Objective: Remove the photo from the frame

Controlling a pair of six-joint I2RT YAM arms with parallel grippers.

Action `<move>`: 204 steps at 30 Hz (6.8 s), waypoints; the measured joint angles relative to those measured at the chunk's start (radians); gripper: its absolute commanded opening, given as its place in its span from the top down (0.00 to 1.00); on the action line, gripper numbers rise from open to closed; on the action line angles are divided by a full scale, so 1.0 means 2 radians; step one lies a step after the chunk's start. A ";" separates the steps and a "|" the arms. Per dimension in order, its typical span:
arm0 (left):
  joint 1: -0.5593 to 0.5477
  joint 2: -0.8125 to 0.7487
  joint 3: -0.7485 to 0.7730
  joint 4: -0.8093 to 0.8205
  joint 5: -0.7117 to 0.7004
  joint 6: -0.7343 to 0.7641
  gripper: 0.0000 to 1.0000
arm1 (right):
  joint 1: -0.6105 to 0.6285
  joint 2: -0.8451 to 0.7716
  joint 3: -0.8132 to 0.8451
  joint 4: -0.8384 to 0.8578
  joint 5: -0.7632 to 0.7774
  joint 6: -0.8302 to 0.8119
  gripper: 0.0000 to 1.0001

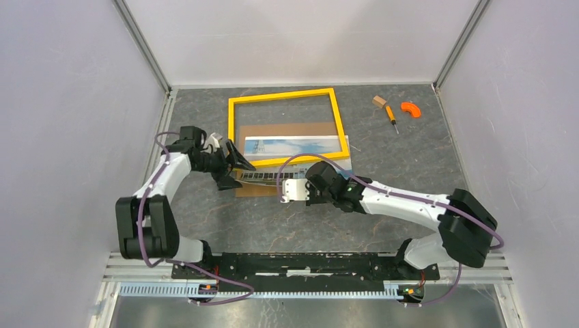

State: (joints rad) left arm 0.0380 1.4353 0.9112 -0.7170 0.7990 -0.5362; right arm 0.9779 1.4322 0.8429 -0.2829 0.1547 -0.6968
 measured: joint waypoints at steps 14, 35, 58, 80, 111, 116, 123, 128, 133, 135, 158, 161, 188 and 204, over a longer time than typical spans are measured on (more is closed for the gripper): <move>0.084 -0.068 0.105 -0.041 -0.103 0.046 0.00 | 0.000 -0.043 0.206 -0.168 -0.025 -0.034 1.00; 0.090 -0.067 0.099 -0.002 -0.189 0.082 0.00 | -0.043 -0.045 0.295 0.030 0.125 -0.144 1.00; 0.119 -0.060 0.101 0.011 -0.215 0.082 0.00 | -0.139 0.074 0.045 0.357 -0.073 -0.162 1.00; 0.128 -0.042 0.101 0.019 -0.216 0.083 0.00 | -0.129 0.230 0.052 0.317 -0.128 -0.255 1.00; 0.130 -0.027 0.101 0.020 -0.192 0.103 0.00 | -0.130 0.237 0.166 0.092 -0.172 -0.184 0.91; 0.128 -0.026 0.101 0.019 -0.189 0.126 0.00 | -0.128 0.237 0.169 0.096 -0.150 -0.140 0.64; 0.111 0.012 0.115 0.019 -0.202 0.161 0.00 | -0.130 0.224 0.158 0.048 -0.144 -0.098 0.33; 0.090 0.067 0.142 0.021 -0.208 0.175 0.00 | -0.139 0.203 0.160 -0.011 -0.151 -0.069 0.19; 0.083 0.126 0.183 0.036 -0.202 0.174 0.00 | -0.178 0.184 0.210 -0.084 -0.194 -0.018 0.14; 0.081 0.159 0.213 0.046 -0.200 0.174 0.00 | -0.199 0.183 0.246 -0.101 -0.215 0.009 0.14; 0.019 0.351 0.362 0.060 -0.198 0.176 0.04 | -0.412 0.356 0.384 -0.102 -0.285 0.245 0.37; 0.019 0.358 0.362 0.061 -0.193 0.176 0.04 | -0.411 0.363 0.384 -0.102 -0.296 0.246 0.38; -0.009 0.247 0.178 0.058 -0.146 0.228 0.39 | -0.426 0.239 0.180 -0.071 -0.328 0.216 0.71; -0.013 0.204 0.145 0.048 -0.160 0.229 0.02 | -0.421 0.177 0.099 -0.053 -0.348 0.212 0.35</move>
State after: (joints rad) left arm 0.0124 1.8439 1.2007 -0.6212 0.4789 -0.0776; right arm 0.1352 1.7863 1.0416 -0.3889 -0.5419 -0.2729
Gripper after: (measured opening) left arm 0.929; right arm 0.596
